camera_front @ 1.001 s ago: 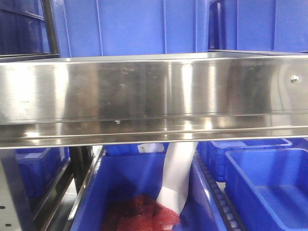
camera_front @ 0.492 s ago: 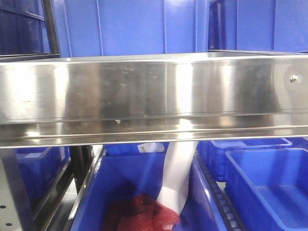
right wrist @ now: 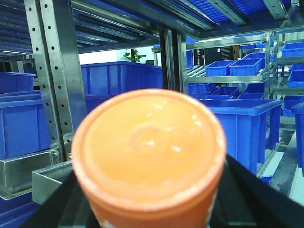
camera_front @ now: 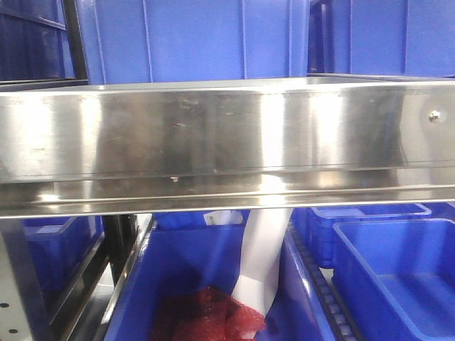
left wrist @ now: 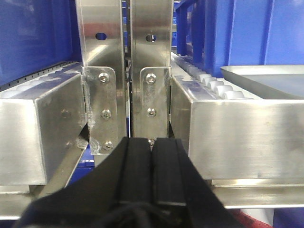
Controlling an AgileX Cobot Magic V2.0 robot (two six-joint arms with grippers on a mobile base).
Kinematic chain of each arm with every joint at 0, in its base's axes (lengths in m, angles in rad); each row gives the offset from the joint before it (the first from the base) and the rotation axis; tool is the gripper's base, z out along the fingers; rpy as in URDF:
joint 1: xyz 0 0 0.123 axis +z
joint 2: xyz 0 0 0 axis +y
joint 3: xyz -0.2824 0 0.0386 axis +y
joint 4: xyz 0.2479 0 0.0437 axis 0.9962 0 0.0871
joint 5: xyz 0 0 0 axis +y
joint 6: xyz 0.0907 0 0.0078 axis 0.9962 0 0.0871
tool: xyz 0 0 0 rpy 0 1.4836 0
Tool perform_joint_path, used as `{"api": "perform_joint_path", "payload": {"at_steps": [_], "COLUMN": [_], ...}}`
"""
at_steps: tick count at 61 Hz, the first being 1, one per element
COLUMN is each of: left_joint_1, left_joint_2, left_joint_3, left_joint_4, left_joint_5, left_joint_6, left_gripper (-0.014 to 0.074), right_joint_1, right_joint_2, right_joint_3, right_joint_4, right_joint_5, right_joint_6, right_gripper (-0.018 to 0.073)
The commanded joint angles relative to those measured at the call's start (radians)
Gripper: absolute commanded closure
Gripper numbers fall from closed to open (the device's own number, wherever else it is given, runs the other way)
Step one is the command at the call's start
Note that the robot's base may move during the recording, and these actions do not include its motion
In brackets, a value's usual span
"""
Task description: Grab orange capacitor from left shelf to right conveyor
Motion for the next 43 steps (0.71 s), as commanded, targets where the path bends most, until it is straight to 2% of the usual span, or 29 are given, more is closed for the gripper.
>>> {"api": "perform_joint_path", "payload": {"at_steps": [1,43], "left_joint_1": [-0.005,-0.005], "left_joint_2": [-0.01,-0.01], "left_joint_3": [0.026,0.026], "left_joint_4": [-0.006,-0.006], "left_joint_5": [-0.088,-0.088], "left_joint_6": [-0.004,-0.004], "left_gripper": [0.0722,0.0722], "right_joint_1": [0.0,0.0], "right_joint_2": [0.012,0.012], "right_joint_3": [-0.028,-0.028], "right_joint_4": [0.003,0.003], "right_joint_5": [-0.081,-0.081], "right_joint_6": [-0.007,-0.007], "right_gripper": [0.0513,0.0513]}}
